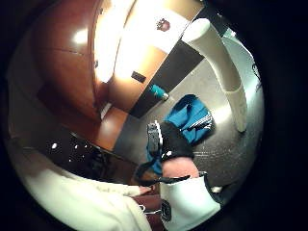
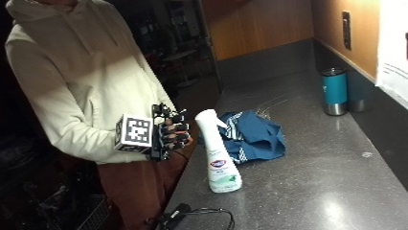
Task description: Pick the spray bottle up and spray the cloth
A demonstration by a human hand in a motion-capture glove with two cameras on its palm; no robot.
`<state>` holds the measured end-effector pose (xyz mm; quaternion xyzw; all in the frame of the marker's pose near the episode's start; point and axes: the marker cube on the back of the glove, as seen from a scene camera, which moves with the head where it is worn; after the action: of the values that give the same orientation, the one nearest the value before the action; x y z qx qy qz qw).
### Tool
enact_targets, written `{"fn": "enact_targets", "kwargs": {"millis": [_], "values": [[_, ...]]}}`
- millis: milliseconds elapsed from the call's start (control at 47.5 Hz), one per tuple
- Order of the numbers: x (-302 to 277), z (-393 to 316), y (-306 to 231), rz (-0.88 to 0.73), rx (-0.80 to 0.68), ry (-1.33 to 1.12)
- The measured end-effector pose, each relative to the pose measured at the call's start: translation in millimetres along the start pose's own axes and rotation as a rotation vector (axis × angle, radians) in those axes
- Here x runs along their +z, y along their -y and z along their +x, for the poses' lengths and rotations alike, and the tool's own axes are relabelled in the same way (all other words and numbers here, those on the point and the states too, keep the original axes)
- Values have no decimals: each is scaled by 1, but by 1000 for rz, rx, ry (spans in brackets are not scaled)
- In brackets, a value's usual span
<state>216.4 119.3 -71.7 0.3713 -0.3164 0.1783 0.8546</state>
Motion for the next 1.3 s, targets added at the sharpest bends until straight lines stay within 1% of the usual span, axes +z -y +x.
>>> {"fn": "enact_targets", "kwargs": {"millis": [147, 252, 337, 673, 925, 1304], "values": [[1, 8, 6, 4, 6, 6], [0, 15, 14, 2, 37, 20], [5, 19, 14, 8, 30, 22], [24, 36, 29, -21, 91, 62], [39, 38, 36, 15, 146, 85], [46, 42, 46, 68, 224, 147]]}}
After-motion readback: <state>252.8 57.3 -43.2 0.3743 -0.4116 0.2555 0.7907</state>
